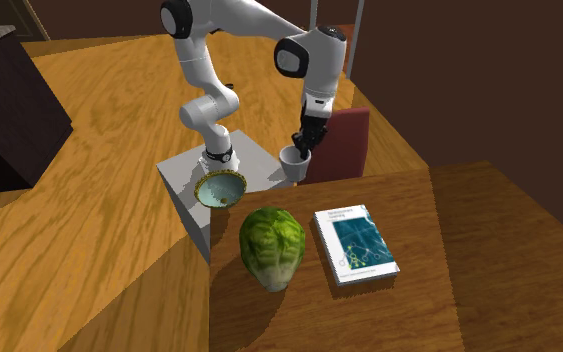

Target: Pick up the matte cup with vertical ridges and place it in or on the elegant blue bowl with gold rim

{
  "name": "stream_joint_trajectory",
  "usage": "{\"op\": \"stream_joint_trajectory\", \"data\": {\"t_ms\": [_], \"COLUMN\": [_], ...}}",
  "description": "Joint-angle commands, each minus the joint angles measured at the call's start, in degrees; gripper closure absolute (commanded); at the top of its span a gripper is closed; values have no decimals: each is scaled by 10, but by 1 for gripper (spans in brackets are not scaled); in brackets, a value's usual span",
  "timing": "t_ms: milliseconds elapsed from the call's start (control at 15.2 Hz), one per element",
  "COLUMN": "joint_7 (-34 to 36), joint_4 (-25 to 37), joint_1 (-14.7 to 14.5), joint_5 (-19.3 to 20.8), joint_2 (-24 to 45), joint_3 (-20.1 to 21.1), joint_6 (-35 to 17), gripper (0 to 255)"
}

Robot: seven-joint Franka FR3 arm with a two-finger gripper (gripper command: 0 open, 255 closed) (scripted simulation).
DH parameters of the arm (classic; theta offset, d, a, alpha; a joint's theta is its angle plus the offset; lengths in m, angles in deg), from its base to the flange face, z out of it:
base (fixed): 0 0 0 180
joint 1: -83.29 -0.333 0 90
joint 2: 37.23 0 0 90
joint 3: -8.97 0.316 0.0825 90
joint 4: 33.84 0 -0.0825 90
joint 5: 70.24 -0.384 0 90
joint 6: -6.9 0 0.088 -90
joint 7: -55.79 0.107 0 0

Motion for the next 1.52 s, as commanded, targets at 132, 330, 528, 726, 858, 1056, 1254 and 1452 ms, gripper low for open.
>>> {"op": "stream_joint_trajectory", "data": {"t_ms": [132, 330, 528, 726, 858, 1056, 1254, 1452], "joint_7": [-3, -34, -65, -97, -118, -151, -186, -211], "joint_4": [24, -25, -67, -103, -124, -150, -170, -189], "joint_1": [0, 10, 19, 30, 37, 50, 65, 76], "joint_5": [-1, -1, 3, 11, 20, 35, 53, 70], "joint_2": [-3, -58, -111, -161, -193, -239, -281, -310], "joint_3": [0, -20, -41, -64, -80, -106, -133, -154], "joint_6": [26, 29, 37, 48, 56, 72, 88, 94], "gripper": [255, 255, 255, 255, 255, 255, 255, 255]}}
